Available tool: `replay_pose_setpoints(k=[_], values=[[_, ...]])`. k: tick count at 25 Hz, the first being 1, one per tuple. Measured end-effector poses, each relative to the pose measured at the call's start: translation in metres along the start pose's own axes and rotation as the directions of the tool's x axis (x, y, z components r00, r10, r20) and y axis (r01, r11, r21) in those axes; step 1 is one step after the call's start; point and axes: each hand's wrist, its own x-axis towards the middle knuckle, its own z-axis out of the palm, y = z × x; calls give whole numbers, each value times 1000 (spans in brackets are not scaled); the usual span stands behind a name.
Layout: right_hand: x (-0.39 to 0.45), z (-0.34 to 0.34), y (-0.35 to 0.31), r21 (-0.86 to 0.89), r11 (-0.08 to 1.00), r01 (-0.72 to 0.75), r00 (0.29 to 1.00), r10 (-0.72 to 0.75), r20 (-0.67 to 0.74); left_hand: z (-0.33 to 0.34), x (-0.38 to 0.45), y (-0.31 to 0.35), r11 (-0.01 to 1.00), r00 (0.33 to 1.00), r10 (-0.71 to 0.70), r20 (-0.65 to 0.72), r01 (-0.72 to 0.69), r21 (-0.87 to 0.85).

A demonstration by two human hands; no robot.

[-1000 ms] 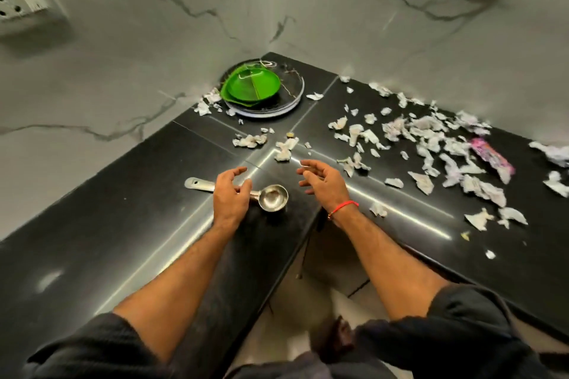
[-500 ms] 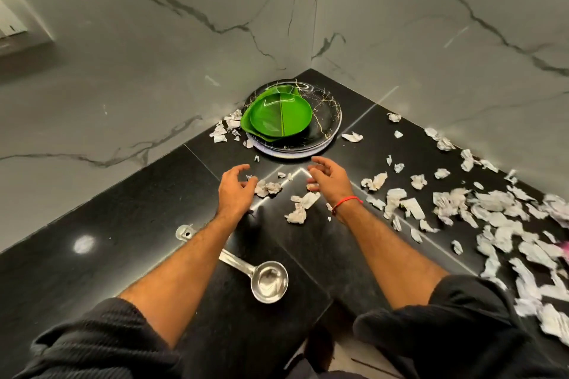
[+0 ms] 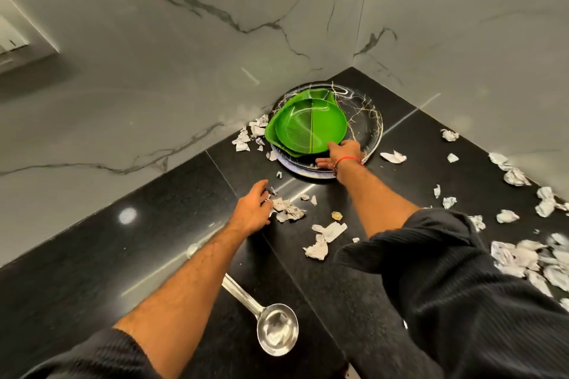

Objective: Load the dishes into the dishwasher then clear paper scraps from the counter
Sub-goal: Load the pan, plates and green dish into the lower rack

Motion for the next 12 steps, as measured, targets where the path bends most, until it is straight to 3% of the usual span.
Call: replay_pose_setpoints(k=[4, 7, 10, 12], values=[[-17, -11, 7, 151, 986, 69, 996, -61, -57, -2, -12, 1, 992, 986, 79, -146, -93, -86], [-50, -41, 30, 60, 976, 208, 976, -203, -78, -3, -28, 11, 980, 962, 101, -253, -140, -144], [-92, -76, 56, -142, 902, 409, 896, -426, -127, 0, -48, 33, 936, 983, 41, -180, -101, -338], [-126, -96, 71, -203, 858, 471, 855, -501, -134, 6, -63, 41, 935, 990, 69, -120, -106, -339]])
